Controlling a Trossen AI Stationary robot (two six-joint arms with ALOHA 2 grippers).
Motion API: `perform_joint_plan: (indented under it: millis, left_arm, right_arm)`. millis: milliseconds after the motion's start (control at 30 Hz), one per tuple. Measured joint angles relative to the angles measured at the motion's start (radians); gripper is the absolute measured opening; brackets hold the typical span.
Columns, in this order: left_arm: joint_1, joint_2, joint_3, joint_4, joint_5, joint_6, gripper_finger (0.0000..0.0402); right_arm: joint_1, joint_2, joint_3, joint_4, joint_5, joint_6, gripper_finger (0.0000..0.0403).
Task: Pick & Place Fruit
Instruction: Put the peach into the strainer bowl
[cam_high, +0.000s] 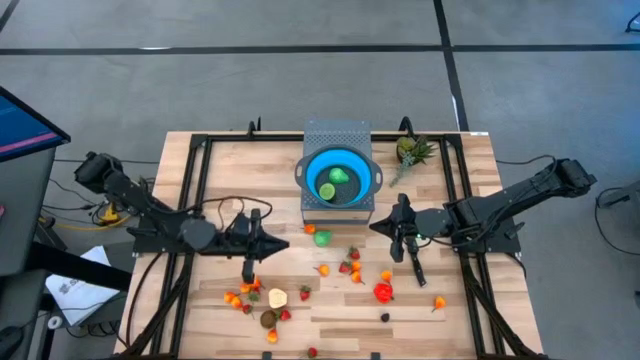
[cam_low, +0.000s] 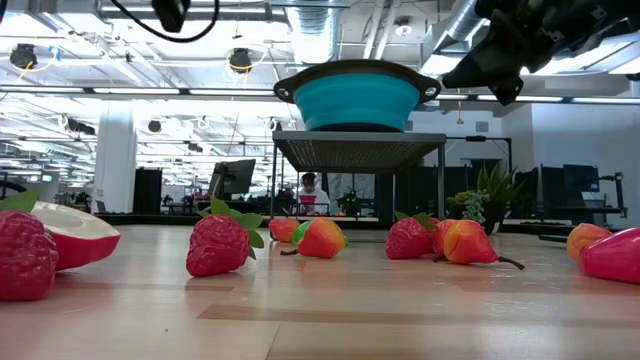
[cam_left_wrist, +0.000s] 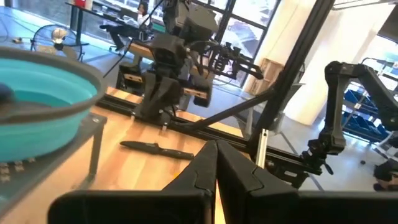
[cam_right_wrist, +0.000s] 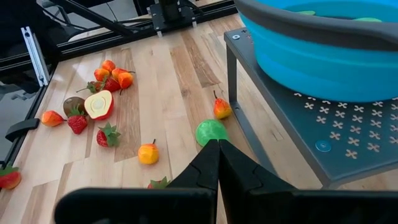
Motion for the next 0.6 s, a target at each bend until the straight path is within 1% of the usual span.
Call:
perform_joint_plan:
  millis: [67, 200, 267, 333, 467, 600]
  left_arm:
    - [-0.028, 0.017, 0.011, -0.006, -0.024, -0.006, 0.0001]
    - [-0.066, 0.071, 0.064, -0.003, -0.025, 0.002, 0.0001]
    - [-0.079, 0.100, 0.093, -0.035, -0.025, 0.006, 0.0001]
    - [-0.089, 0.121, 0.130, -0.103, -0.025, -0.012, 0.0001]
    - [-0.108, 0.169, 0.201, -0.277, -0.034, -0.114, 0.0001]
    - [-0.131, 0.213, 0.277, -0.448, -0.074, -0.211, 0.0001]
  right_arm:
    - [0.000, 0.000, 0.000, 0.002, 0.000, 0.000, 0.0000]
    - [0.000, 0.000, 0.000, 0.035, -0.001, 0.000, 0.0000]
    - [0.000, 0.000, 0.000, 0.053, -0.001, 0.000, 0.0000]
    - [0.000, 0.000, 0.000, 0.066, -0.001, 0.000, 0.0000]
    - [0.000, 0.000, 0.000, 0.093, 0.000, 0.000, 0.0000]
    - [0.000, 0.000, 0.000, 0.094, 0.000, 0.000, 0.0000]
